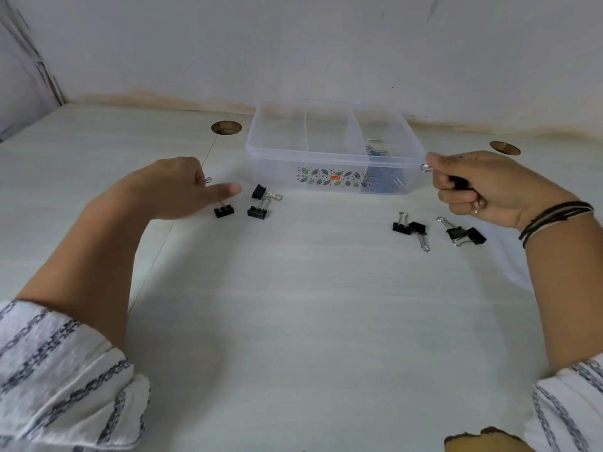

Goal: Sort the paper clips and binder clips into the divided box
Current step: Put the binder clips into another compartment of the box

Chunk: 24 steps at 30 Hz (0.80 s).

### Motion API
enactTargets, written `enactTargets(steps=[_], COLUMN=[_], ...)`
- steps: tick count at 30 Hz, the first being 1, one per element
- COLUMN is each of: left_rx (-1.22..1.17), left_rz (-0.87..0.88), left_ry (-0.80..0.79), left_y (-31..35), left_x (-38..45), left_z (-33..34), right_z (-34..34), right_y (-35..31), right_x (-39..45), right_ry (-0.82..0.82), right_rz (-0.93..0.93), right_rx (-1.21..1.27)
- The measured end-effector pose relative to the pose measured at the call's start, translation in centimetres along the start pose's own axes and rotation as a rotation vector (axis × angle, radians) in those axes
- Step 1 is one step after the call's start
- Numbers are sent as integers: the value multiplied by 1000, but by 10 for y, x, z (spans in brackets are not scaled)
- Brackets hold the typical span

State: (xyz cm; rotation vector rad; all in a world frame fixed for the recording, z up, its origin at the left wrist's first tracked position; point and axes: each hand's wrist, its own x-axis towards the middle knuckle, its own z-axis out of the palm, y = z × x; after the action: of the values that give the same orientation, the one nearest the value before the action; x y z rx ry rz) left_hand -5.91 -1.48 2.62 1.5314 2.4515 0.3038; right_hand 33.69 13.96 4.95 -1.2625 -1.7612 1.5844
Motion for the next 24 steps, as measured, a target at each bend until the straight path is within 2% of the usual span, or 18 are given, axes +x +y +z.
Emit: enactTargets(steps=[4,7,12,15,17,19,21,24], left_rx=[124,174,73,-65,-318,-576,-776,-932], left_rz=[-84,-69,-99,-112,-166,-210,-235,-258], left_ry=[-17,-44,-51,-76,-83,-100,-89,-39], left_y=[20,36,39,33,28,24,25,31], left_x=[-6,-8,-9,-10,-7,-3,0,1], left_z=[4,12,8,6,5,5,8,12], right_z=[10,17,13,6,7,11,16,26], right_y=[-1,-3,-2,-3,-6,-8,-12,-18], right_x=[2,0,-1,-4,-8,-10,-14,-21], right_ry=[-132,-209,-234,-249,-181,-101,-88,-123], right_rz=[119,78,-19,-71,-86,-90,-75,16], right_rx=[377,418,321,161,-17,-237,-500,-887])
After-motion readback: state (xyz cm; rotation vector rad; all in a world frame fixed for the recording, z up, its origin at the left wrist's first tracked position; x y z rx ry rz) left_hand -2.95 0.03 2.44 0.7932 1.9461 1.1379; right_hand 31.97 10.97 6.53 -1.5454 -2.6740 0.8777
